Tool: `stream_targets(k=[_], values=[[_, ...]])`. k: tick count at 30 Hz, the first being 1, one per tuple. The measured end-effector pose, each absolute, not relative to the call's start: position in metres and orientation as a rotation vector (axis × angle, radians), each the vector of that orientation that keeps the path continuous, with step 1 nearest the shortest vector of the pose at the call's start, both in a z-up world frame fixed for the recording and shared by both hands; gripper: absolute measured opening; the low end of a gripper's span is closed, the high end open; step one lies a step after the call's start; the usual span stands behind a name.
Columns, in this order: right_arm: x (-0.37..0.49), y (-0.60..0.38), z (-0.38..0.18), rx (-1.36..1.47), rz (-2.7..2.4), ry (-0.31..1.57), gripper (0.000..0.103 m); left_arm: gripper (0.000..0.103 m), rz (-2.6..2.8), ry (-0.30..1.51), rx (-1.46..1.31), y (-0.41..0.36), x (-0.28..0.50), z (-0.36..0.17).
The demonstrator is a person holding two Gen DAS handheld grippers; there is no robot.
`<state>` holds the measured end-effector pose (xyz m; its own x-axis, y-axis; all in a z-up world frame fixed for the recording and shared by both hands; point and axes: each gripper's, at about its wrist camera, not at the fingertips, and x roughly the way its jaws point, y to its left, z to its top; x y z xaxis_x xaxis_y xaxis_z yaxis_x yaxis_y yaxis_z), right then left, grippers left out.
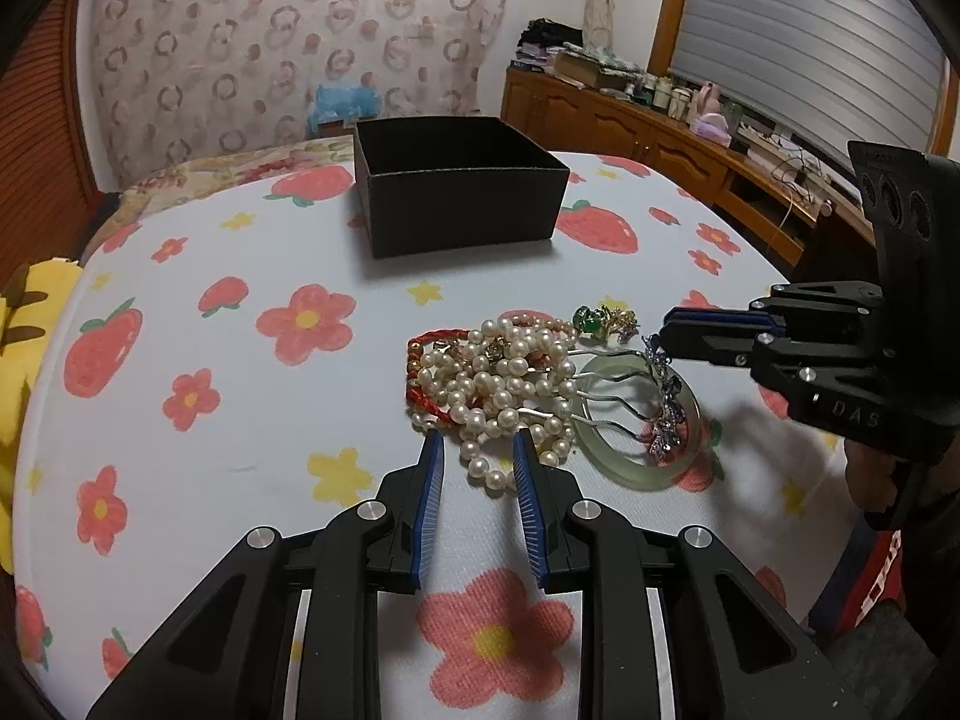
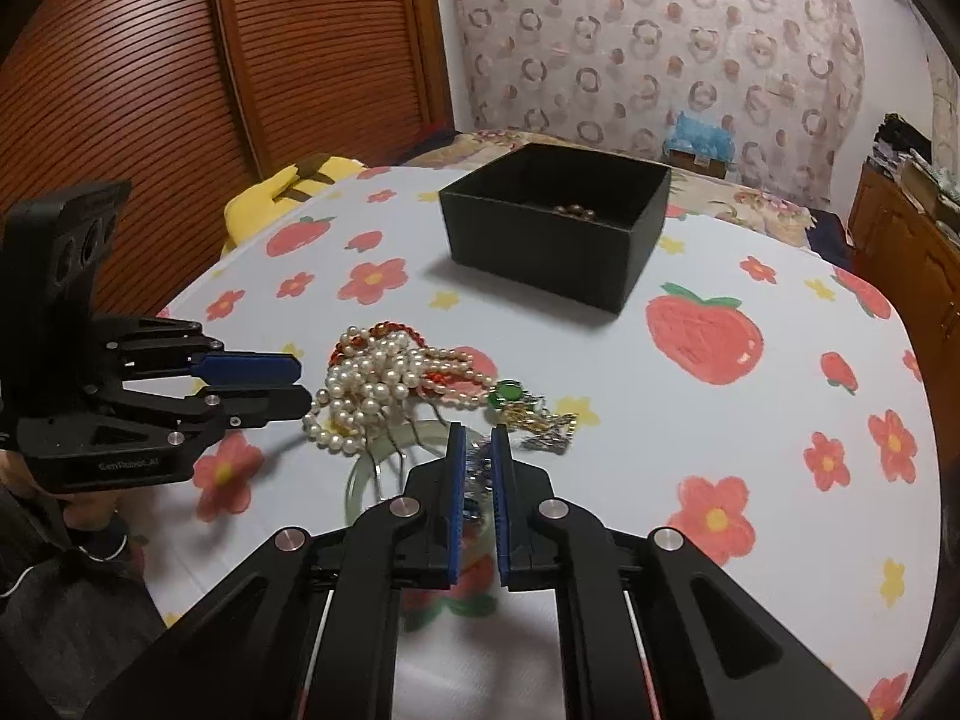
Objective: Organize jewelry
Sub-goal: 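Grasp the purple butterfly hairpin with the right tool while the left tool approaches the pearls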
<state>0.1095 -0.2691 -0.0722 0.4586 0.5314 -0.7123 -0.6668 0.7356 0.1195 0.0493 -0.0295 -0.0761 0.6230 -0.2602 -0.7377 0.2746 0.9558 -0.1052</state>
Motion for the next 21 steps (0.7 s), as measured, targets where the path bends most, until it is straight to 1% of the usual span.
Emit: stream_targets(k=[1, 2, 4, 10, 11, 13, 14, 21], values=[[0.109, -0.267, -0.073, -0.193, 0.738, 0.807, 0.018, 0.022, -0.305, 0.845, 0.02, -0.03, 0.049, -0.076], [0.109, -0.266, -0.074, -0.195, 0.734, 0.807, 0.032, 0.022, -0.305, 0.846, 0.02, -0.03, 0.05, -0.077], [0.111, -0.264, -0.077, -0.192, 0.722, 0.816, 0.043, 0.022, -0.306, 0.847, 0.017, -0.03, 0.05, -0.078], [0.121, -0.265, -0.089, -0.143, 0.737, 0.874, 0.043, 0.022, -0.311, 0.85, 0.017, -0.031, 0.05, -0.08], [0.123, -0.266, -0.09, -0.128, 0.748, 0.883, 0.037, 0.022, -0.311, 0.851, 0.018, -0.031, 0.051, -0.08], [0.123, -0.267, -0.091, -0.116, 0.759, 0.887, 0.035, 0.022, -0.311, 0.856, 0.022, -0.032, 0.051, -0.082], [0.123, -0.268, -0.089, -0.116, 0.75, 0.878, 0.029, 0.022, -0.311, 0.859, 0.024, -0.032, 0.051, -0.083], [0.124, -0.277, -0.075, -0.109, 0.719, 0.836, 0.029, 0.022, -0.313, 0.869, 0.026, -0.034, 0.054, -0.085]])
